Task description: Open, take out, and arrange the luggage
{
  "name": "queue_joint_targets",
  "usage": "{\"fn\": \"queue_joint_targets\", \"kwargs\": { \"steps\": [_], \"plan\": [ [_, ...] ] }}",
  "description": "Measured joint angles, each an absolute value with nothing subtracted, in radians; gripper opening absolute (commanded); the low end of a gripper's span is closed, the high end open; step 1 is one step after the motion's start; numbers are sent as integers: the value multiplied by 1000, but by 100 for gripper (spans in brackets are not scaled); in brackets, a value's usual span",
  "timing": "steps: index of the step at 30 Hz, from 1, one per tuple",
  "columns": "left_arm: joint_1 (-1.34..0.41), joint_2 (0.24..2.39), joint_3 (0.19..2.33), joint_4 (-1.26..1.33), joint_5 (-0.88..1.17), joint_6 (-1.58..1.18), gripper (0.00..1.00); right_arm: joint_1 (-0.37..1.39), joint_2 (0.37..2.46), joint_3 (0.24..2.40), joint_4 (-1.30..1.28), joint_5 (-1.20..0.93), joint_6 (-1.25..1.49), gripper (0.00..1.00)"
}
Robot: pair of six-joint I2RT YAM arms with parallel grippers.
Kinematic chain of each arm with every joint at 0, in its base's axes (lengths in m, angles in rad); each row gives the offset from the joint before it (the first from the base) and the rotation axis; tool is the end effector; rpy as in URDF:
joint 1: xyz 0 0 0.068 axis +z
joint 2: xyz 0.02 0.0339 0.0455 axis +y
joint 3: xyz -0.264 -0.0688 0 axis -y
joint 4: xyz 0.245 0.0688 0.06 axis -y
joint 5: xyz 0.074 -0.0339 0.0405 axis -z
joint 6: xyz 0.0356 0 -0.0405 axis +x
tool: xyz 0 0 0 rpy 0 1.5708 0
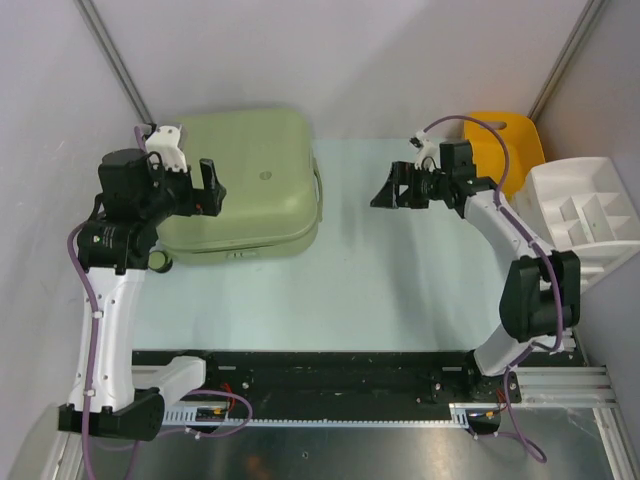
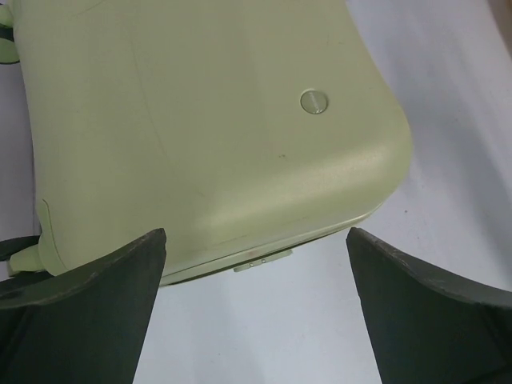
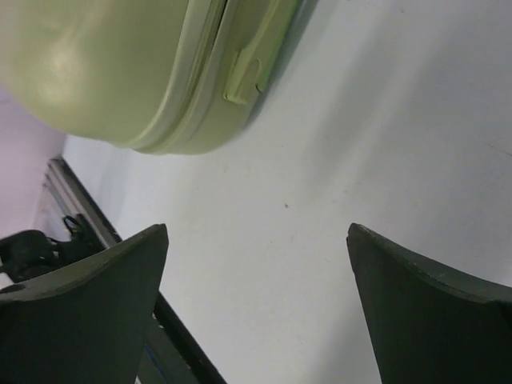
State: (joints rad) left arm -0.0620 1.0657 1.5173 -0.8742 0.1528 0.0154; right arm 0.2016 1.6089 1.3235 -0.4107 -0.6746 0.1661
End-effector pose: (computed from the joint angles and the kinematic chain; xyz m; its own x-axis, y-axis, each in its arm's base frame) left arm 0.1854 -0.0169 0.4607 -0.4062 0.0405 -0.9129 0.2061 0.9773 -0.0484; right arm 0.3484 0.0939 0.3006 -0.7231 -0.0160 -0.6906 -0.5135 0.6812 0.5219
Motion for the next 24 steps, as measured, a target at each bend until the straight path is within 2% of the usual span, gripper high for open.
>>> {"fn": "queue_joint_targets", "kwargs": {
  "steps": [14,23,24],
  "plan": [
    [-62,1090,1526,-838,154,-47,100,245,1973,1383,101,-844,601,98],
    [-62,1073,1491,-813,224,-54,100,283,2238,1535,370,-888,822,80],
    [-62,1069,1486,-808,230,-54,100,287,2266,1551,390,-891,844,76]
  ]
}}
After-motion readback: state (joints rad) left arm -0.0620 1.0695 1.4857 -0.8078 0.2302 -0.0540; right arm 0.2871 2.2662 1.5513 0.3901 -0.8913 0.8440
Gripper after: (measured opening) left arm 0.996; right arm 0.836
